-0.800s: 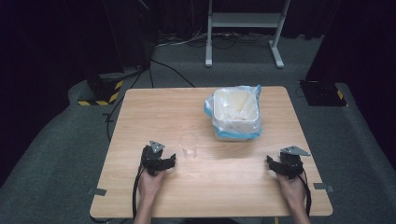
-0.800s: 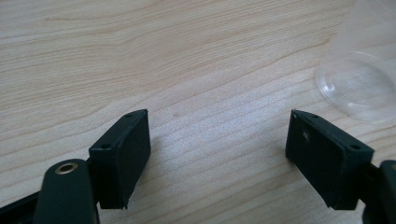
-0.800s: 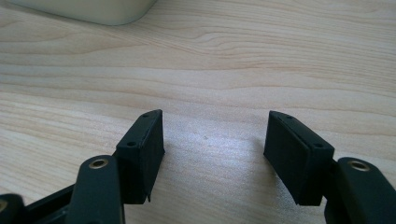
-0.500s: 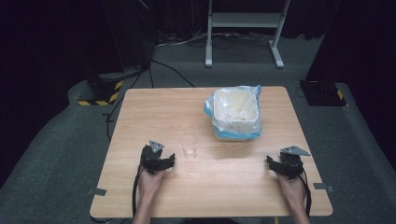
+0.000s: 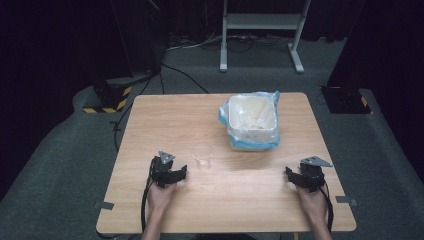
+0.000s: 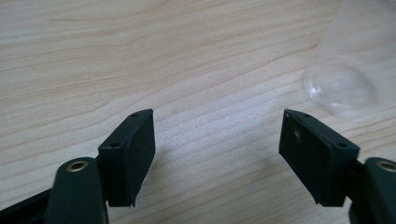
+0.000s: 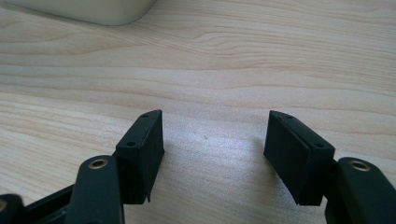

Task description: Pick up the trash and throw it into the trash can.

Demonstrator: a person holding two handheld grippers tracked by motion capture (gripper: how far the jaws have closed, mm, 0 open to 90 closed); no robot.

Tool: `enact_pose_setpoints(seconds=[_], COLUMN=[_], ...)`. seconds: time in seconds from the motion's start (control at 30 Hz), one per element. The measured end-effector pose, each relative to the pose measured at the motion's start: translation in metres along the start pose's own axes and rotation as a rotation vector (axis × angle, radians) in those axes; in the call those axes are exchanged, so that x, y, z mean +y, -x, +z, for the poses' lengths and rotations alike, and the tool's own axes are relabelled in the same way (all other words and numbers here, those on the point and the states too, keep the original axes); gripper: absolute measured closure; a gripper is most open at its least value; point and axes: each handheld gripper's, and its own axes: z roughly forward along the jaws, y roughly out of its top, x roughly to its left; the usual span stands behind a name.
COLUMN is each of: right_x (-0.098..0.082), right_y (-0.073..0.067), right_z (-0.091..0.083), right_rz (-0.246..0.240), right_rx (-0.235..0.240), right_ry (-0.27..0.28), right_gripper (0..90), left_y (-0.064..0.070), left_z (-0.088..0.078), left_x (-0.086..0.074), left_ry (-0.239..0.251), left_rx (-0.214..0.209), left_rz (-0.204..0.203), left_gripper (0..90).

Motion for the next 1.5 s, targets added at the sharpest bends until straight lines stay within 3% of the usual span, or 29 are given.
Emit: enact_pose_setpoints(seconds=[0.67,1.0,1.5], right_x=[0.0,0.0,0.0], right_y=[0.0,0.0,0.0], right_z=[0.0,0.0,0.0], right_rz=[0.0,0.0,0.0], right_rx=[0.0,0.0,0.0], right_ry=[0.0,0.0,0.0], right_gripper=[37.1,37.1,37.1], left_y=[-0.002,-0.007,-0.008], left_z=[-0.025,-0.036,-0.052], left_x=[0.003,0.005,0.022], left_ry=[0.073,0.1,0.142], left_rx=[-0.04,-0.09,-0.149], left_rz=[-0.022,-0.044,-0.041], left_gripper=[34.4,35.8,38.5])
